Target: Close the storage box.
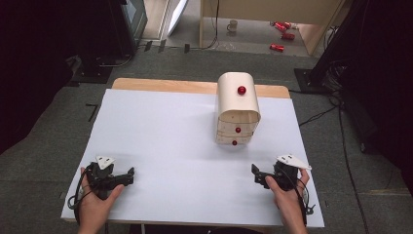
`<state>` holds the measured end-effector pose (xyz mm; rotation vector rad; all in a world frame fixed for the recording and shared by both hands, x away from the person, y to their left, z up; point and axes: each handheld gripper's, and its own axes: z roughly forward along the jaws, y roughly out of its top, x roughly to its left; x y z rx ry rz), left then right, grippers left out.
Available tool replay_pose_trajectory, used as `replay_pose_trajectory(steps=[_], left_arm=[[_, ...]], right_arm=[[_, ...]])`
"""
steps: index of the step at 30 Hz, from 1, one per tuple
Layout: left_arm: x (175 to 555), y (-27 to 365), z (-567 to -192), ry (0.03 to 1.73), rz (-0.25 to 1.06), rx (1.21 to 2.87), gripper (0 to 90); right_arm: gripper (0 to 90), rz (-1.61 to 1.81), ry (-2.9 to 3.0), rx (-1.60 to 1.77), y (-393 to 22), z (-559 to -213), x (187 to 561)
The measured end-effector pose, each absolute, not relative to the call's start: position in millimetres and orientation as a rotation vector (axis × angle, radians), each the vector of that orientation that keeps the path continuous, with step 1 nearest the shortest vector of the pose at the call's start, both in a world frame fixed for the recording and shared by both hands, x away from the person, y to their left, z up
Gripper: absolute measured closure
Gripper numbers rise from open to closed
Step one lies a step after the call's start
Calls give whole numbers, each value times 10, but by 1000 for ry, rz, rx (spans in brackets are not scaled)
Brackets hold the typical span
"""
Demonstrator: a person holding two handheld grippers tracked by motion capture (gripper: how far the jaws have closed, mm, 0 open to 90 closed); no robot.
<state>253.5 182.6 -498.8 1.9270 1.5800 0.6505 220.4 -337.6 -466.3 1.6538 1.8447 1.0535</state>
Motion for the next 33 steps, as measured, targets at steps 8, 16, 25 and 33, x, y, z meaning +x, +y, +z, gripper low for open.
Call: replay_pose_trajectory(steps=[8, 16, 25, 33], left_arm=[[2536, 1826, -4988, 1580, 651, 1927, 0], [2536, 1825, -4988, 1580, 651, 1927, 0], [2536, 1826, -4988, 1580, 650, 1927, 0], [2535, 1825, -4988, 1580, 651, 1927, 0]], right_arm=[[0, 1033, 1826, 1685, -3639, -4718, 2017], [0, 1024, 1807, 1713, -3887, -4797, 1818], [0, 964, 1751, 1744, -4119, -4883, 1661], [0, 805, 1829, 1683, -3998, -5054, 1697]])
